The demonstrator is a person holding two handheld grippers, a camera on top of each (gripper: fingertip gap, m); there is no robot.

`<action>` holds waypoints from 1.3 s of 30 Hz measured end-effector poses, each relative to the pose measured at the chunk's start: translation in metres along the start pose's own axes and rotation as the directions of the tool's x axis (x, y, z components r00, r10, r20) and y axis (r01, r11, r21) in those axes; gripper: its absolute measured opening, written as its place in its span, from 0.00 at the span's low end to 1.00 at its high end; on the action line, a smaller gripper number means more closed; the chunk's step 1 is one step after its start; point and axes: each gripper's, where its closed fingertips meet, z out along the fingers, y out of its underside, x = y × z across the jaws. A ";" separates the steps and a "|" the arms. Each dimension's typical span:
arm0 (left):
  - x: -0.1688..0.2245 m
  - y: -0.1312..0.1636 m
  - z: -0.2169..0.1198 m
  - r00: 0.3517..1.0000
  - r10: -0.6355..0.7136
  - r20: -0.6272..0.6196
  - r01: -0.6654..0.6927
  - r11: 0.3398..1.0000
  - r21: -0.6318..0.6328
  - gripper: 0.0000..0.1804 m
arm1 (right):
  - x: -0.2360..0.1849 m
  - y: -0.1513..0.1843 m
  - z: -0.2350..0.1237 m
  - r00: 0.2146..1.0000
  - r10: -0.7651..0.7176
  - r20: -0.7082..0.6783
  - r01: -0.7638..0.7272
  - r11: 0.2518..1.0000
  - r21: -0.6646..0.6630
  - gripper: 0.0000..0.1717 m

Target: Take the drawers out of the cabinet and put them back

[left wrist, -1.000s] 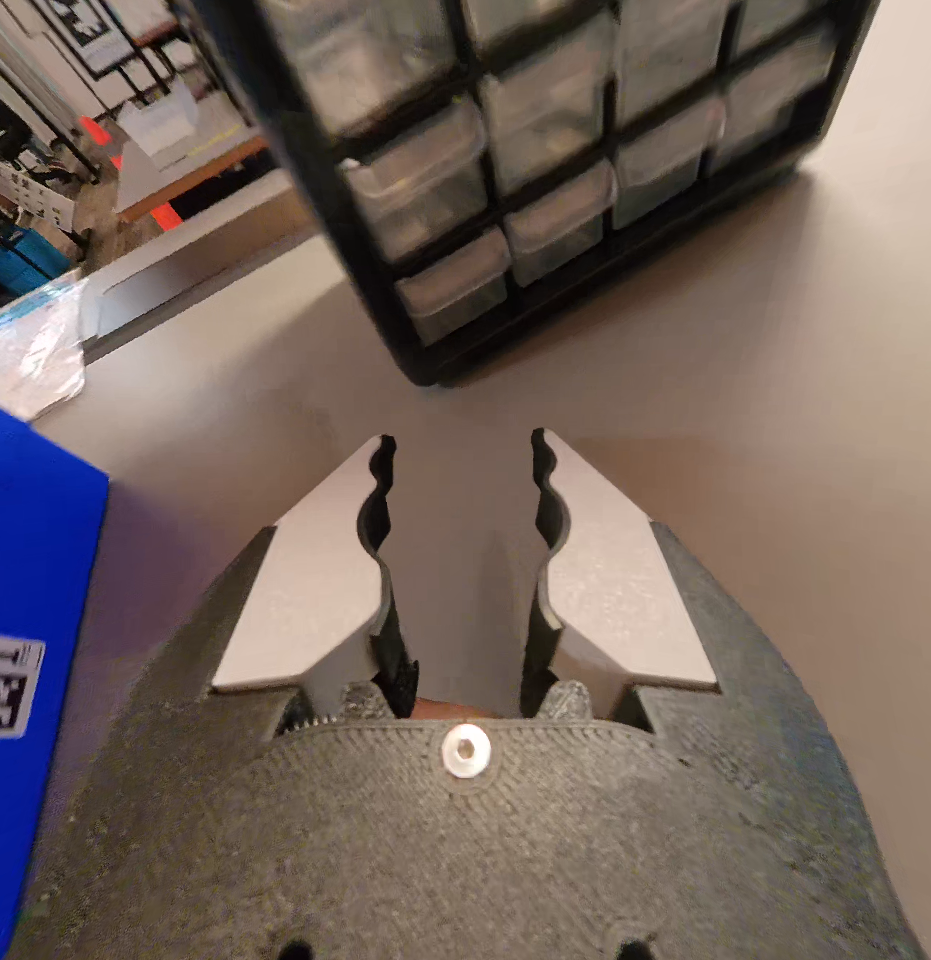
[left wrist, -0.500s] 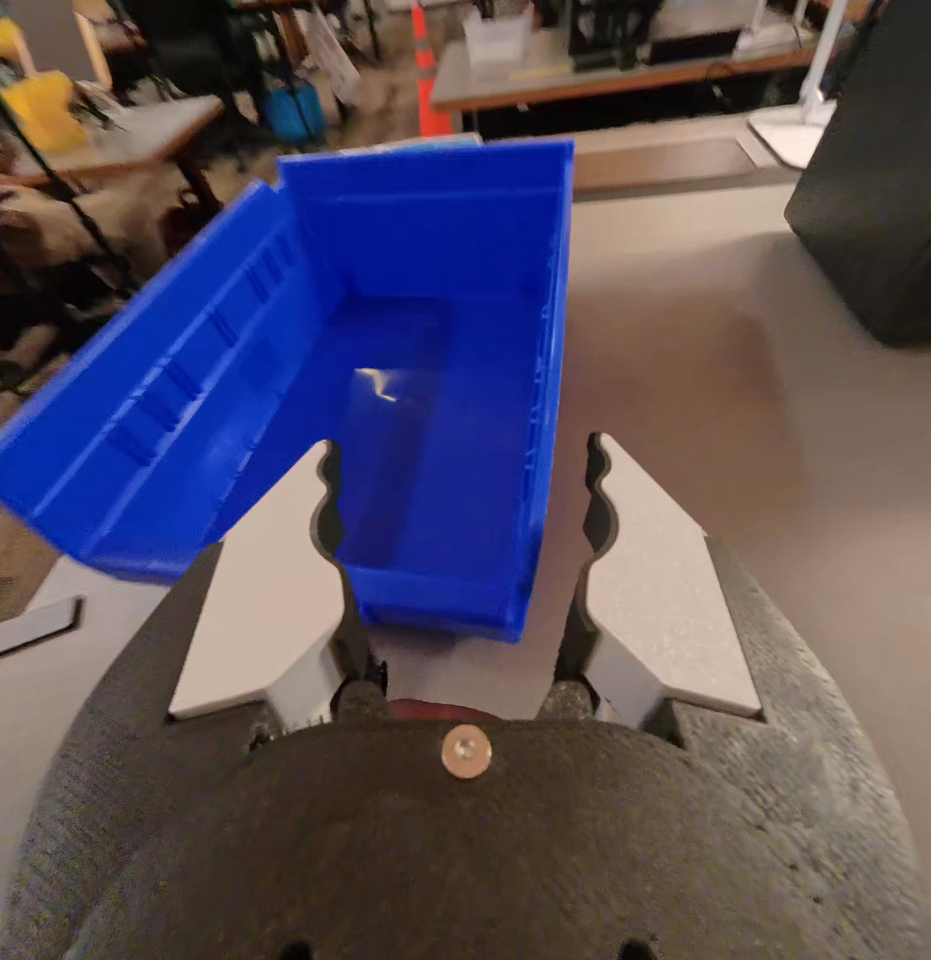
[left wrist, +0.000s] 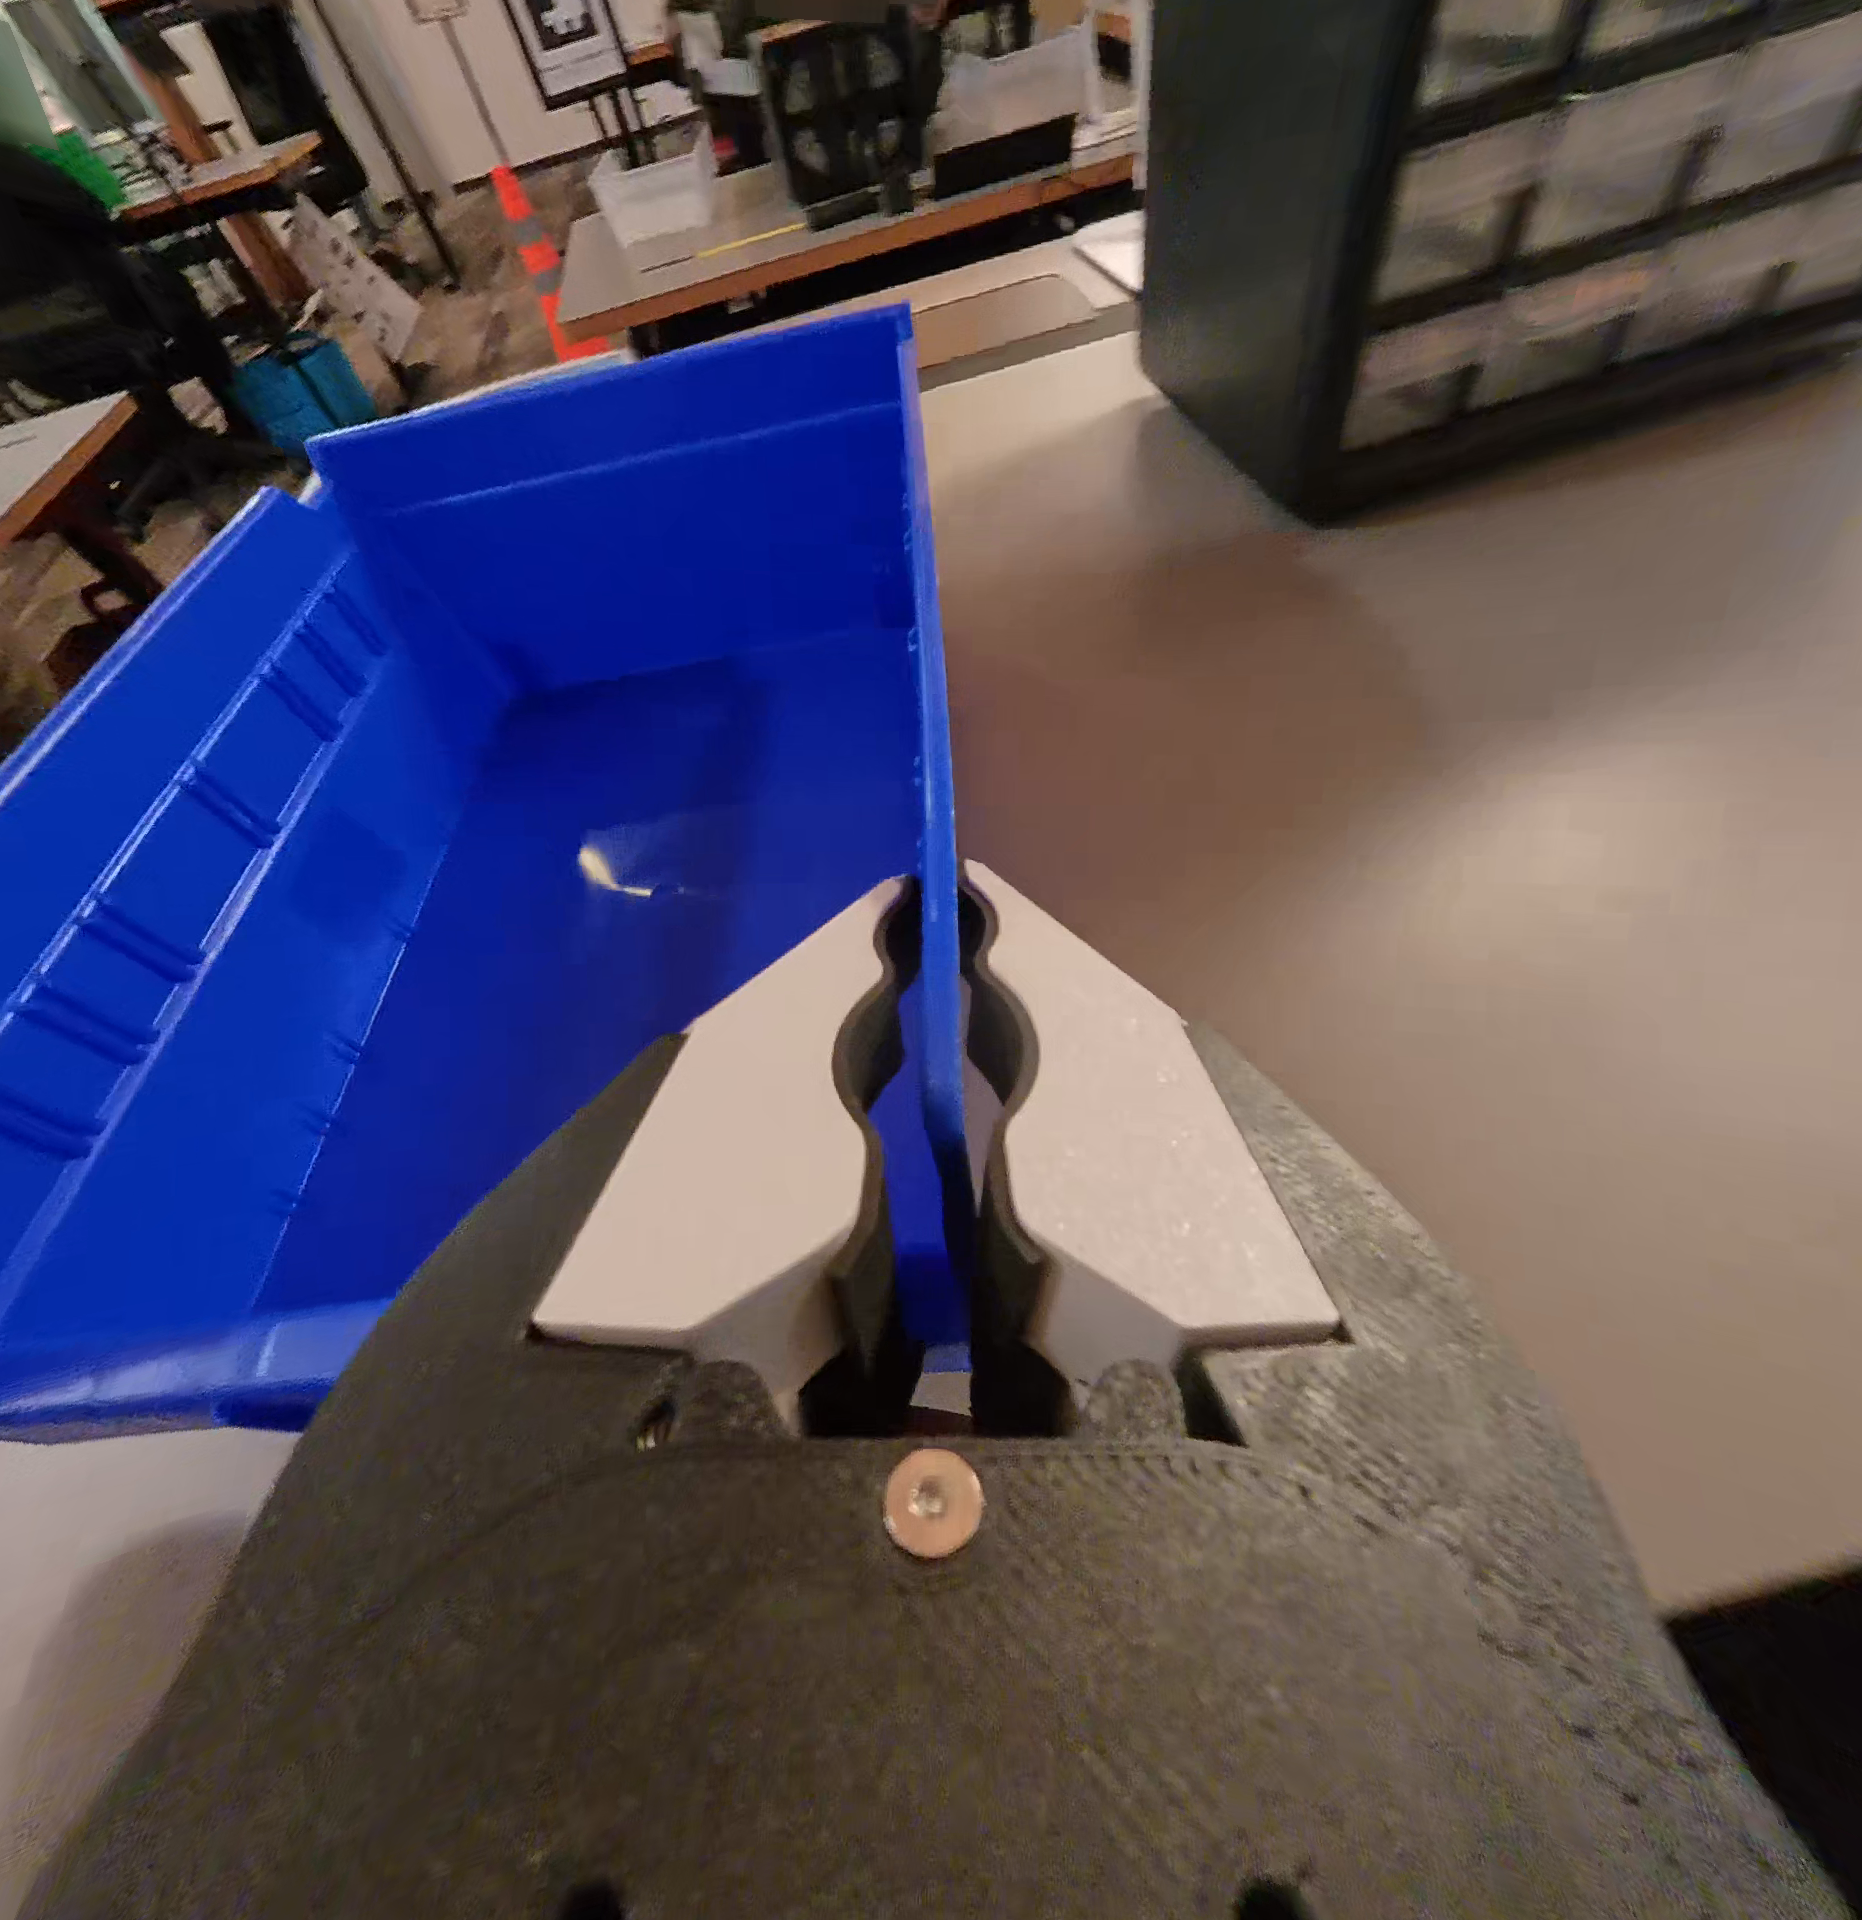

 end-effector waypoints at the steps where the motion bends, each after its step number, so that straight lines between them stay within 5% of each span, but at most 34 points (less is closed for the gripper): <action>1: 0.009 0.001 -0.008 1.000 0.015 -0.023 -0.015 1.000 0.006 0.02 | -0.003 0.002 -0.005 1.000 -0.010 0.010 0.010 1.000 0.002 0.03; 12: 0.113 -0.010 -0.081 0.908 0.180 -0.378 -0.124 0.978 0.168 0.01 | -0.049 0.012 -0.056 0.973 -0.128 0.191 0.120 0.991 0.054 0.03; 21: 0.150 -0.060 -0.137 0.768 0.124 -0.628 0.087 0.952 0.294 0.00 | -0.108 0.013 -0.092 0.845 -0.247 0.474 0.191 0.968 0.164 0.03; 32: 0.179 -0.112 -0.171 0.706 0.274 -0.654 0.074 0.888 0.453 0.01 | -0.199 0.005 -0.119 0.556 -0.395 0.732 0.230 0.919 0.321 0.03; 39: 0.220 -0.140 -0.153 0.678 0.383 -0.627 -0.007 0.857 0.515 0.01 | -0.257 -0.012 -0.113 0.413 -0.473 0.778 0.224 0.881 0.417 0.03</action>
